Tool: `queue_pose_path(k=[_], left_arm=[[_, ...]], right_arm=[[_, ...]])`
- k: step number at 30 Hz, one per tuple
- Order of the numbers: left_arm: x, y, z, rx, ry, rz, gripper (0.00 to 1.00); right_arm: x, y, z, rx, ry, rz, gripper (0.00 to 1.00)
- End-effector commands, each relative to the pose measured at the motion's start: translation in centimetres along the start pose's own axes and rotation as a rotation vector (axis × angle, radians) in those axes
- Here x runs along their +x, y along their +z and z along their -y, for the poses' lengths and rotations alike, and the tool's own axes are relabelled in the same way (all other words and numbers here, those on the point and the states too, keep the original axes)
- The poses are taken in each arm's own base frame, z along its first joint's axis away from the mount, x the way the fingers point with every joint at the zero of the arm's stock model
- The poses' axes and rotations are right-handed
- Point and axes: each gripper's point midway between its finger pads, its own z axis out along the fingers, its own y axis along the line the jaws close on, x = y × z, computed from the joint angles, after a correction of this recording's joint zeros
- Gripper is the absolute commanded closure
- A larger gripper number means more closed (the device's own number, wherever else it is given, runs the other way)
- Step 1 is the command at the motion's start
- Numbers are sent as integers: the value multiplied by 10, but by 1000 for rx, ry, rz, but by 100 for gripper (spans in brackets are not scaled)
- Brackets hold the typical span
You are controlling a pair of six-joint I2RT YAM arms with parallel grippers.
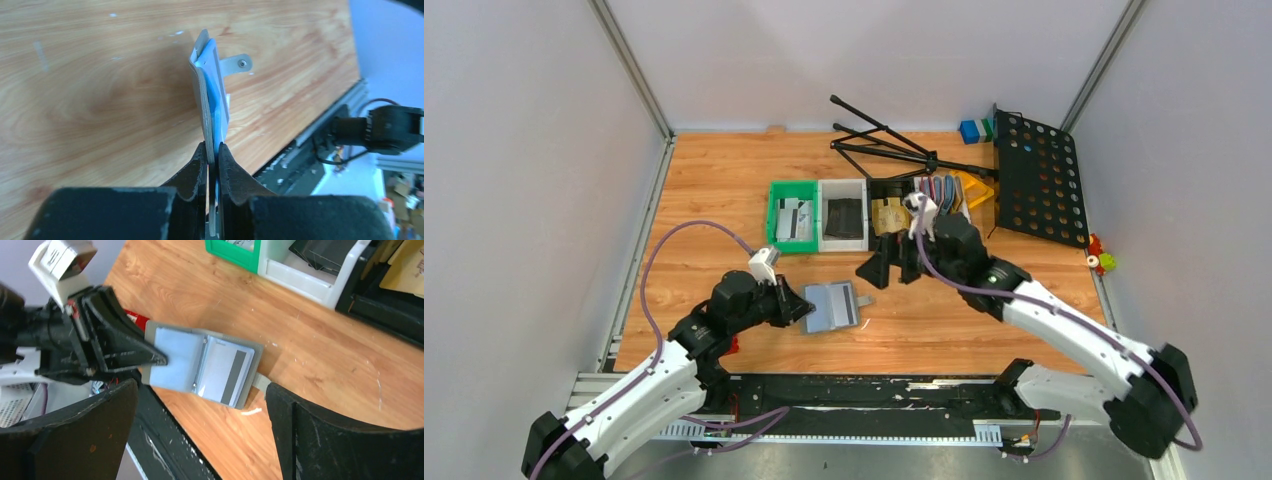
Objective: Take the credit cards out of the card holder
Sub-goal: Remove the credit card from the card holder.
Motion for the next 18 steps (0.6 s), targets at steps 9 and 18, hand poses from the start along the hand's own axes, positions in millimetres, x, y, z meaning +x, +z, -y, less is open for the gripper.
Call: queue_pose_path(k=[9,18], left_arm=[[-56,-25,113,485,-50,115,100],[-80,-50,161,689,13,159,100]], right_arm=[[35,-89,-6,-86,-20,150,0],[46,-97,-16,-164,87,163,1]])
